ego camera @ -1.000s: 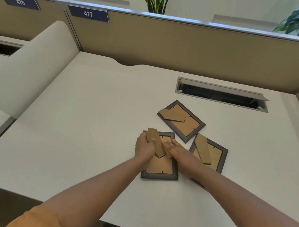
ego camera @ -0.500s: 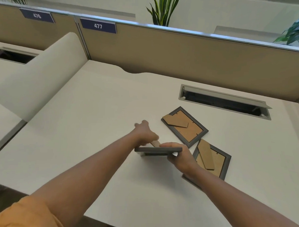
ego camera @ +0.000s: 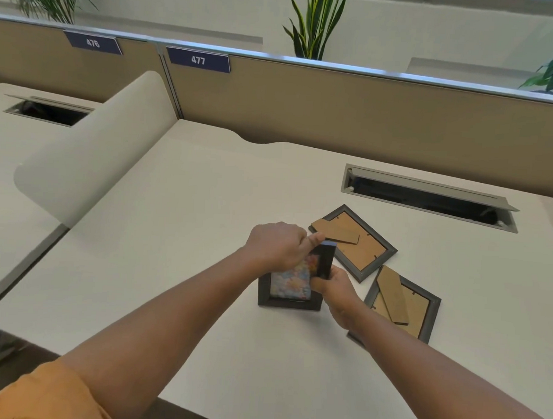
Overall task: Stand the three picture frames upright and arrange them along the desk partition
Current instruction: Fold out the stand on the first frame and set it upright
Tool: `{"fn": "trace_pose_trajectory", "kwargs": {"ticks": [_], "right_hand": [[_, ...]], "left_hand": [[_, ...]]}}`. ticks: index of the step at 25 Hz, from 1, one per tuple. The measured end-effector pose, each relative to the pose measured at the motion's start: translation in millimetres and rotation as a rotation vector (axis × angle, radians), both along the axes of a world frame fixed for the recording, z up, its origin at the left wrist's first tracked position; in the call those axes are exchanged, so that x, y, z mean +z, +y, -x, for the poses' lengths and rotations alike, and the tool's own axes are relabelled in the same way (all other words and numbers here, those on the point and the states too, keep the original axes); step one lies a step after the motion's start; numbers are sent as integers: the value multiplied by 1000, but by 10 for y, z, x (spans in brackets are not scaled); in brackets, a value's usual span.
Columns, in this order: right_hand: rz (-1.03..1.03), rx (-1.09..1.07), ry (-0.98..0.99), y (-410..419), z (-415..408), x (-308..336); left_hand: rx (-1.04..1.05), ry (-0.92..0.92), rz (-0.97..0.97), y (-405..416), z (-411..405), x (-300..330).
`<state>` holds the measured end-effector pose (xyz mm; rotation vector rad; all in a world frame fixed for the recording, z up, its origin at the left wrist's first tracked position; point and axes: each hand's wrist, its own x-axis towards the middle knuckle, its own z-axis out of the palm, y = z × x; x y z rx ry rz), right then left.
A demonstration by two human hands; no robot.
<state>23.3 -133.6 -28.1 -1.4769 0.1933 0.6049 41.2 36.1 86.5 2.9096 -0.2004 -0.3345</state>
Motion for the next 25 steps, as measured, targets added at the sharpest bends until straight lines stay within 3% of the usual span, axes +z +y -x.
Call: {"fn": "trace_pose_trajectory", "kwargs": {"ticks": [9,17,19,21,23,25], "right_hand": [[-44,74,47,198,-58,-5],[-46,110,-32,49,11,21],[-28,77,-74,-105,41,46],[130,-37,-153,-295,82,44],[329,-195,-249,-496,114,9],[533,-326,-290,-737,142,-23]], "left_hand": [[-52,-362,-1,285,124,-152],[67,-520,-43,169,244,-134],[11,-691,-19,30,285,-121],[-166,-814,107,-228,307,-137],[-367,-743,283,-574,342,-216],[-367,-458,472,-936,388,-366]]}}
